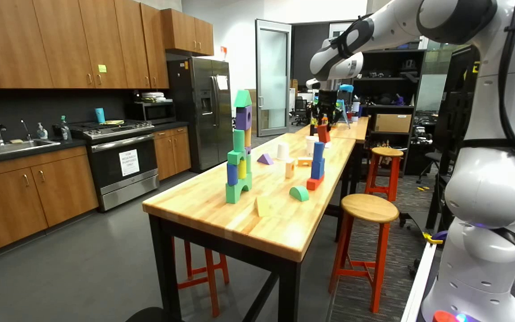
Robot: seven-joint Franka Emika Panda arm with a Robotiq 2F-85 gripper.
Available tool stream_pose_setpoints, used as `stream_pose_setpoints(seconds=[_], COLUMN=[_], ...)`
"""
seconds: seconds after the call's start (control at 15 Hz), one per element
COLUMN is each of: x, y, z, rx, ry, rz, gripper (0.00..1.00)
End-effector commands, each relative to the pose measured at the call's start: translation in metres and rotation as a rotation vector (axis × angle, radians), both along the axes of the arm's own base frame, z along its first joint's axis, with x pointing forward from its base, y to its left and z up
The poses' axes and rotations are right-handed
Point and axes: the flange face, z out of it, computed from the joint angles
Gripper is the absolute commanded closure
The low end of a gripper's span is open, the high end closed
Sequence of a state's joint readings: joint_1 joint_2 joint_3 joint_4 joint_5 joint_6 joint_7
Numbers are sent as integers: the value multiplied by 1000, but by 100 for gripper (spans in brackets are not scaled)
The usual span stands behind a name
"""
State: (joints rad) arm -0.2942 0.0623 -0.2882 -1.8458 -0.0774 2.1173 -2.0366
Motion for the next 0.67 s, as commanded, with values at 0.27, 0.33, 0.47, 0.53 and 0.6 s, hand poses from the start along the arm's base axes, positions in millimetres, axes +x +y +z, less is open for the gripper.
stream_pose_setpoints(seconds=[0.27, 0.33, 0.47, 0.53, 0.6], x=[1, 2, 2, 3, 3], y=[4, 5, 7, 8, 10], z=[5, 5, 5, 4, 4], rx=[-2, -2, -1, -1, -2], ry=[4, 4, 5, 1, -1], rz=[11, 12, 18, 30, 36], gripper=[81, 81, 81, 81, 81])
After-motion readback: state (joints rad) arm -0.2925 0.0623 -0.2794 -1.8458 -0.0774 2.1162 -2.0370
